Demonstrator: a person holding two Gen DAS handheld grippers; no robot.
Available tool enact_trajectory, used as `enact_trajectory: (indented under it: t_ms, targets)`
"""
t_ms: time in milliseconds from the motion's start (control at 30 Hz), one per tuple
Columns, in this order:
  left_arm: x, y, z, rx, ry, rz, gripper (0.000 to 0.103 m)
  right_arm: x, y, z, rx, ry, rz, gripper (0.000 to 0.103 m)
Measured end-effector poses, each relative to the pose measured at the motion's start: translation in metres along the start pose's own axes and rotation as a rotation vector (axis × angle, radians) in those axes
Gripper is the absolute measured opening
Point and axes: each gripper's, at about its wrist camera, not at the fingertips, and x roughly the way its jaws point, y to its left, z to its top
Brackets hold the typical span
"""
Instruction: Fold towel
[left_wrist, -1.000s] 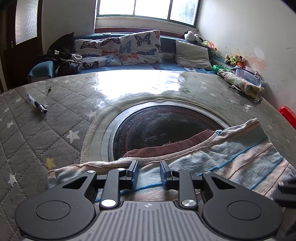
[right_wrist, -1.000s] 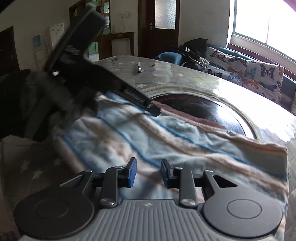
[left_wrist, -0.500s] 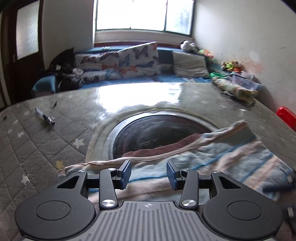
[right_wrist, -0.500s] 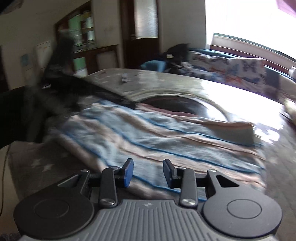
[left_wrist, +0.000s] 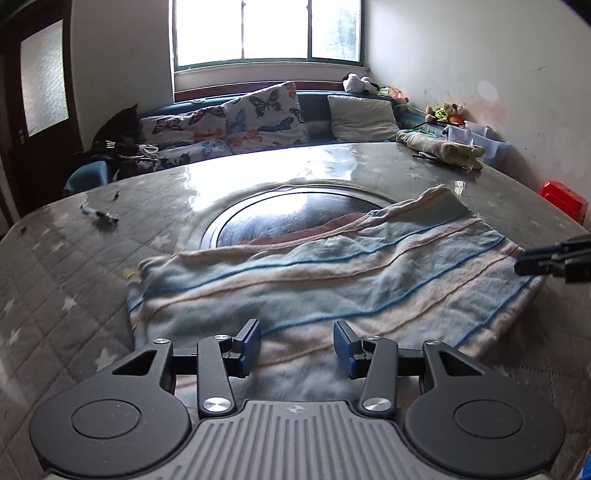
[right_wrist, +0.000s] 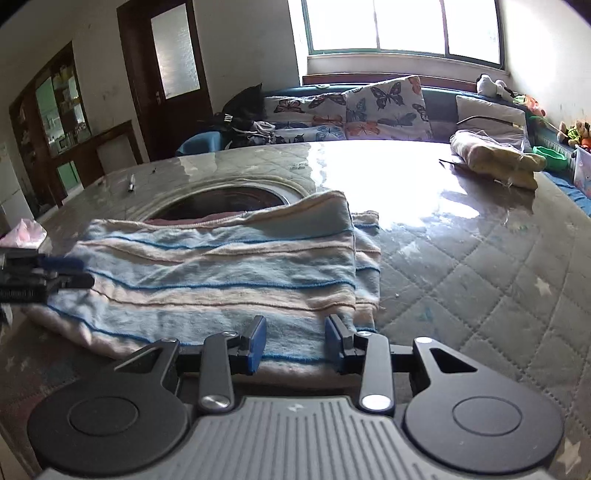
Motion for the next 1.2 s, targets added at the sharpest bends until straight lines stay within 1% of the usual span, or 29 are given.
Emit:
enact_trajectory:
  t_ms: [167,333,400,467,567,667,800,933,967,1000,1100,1200]
  targets:
    - [-0.004,0.006,-0.003,-0.029,-0.007,0.007,0.049,0.004,0.007,0.015,-0.036,-0.026,0.021,0.036]
    - [-0.005,0.02,-0.012,-0.073,0.009,0.014,0.049,0.029,0.0,0.012,-0.011,0.055,0.005,0.036]
    - [-0.007,0.027,-0.013,-0.092,0.013,0.005,0.049,0.028,0.0,0.015,-0.018,0.052,-0.001,0.036]
    - [-0.009,0.031,-0.008,-0.106,0.011,-0.002,0.049,0.027,0.001,0.021,-0.032,0.039,-0.007,0.036]
    - [-0.01,0.036,0.003,-0.115,-0.008,-0.003,0.049,0.035,0.003,0.043,-0.037,0.007,0.006,0.036]
    - [-0.004,0.042,0.018,-0.131,-0.022,0.002,0.049,0.053,0.004,0.062,-0.044,-0.001,0.003,0.036]
    - [0.015,0.049,0.037,-0.133,-0.019,0.011,0.048,0.08,0.0,0.08,-0.03,0.016,-0.01,0.036]
    - [0.042,0.062,0.046,-0.139,0.019,0.037,0.047,0.099,-0.009,0.085,-0.015,0.039,-0.035,0.036]
    - [0.049,0.066,0.048,-0.14,0.029,0.045,0.045,0.104,-0.013,0.085,-0.006,0.048,-0.042,0.036]
    - [0.055,0.07,0.049,-0.143,0.039,0.051,0.04,0.107,-0.016,0.084,0.002,0.052,-0.045,0.036]
    - [0.067,0.079,0.046,-0.158,0.059,0.059,0.033,0.115,-0.025,0.081,0.026,0.064,-0.054,0.034]
    - [0.063,0.078,0.044,-0.162,0.05,0.064,0.034,0.114,-0.026,0.081,0.028,0.055,-0.053,0.034]
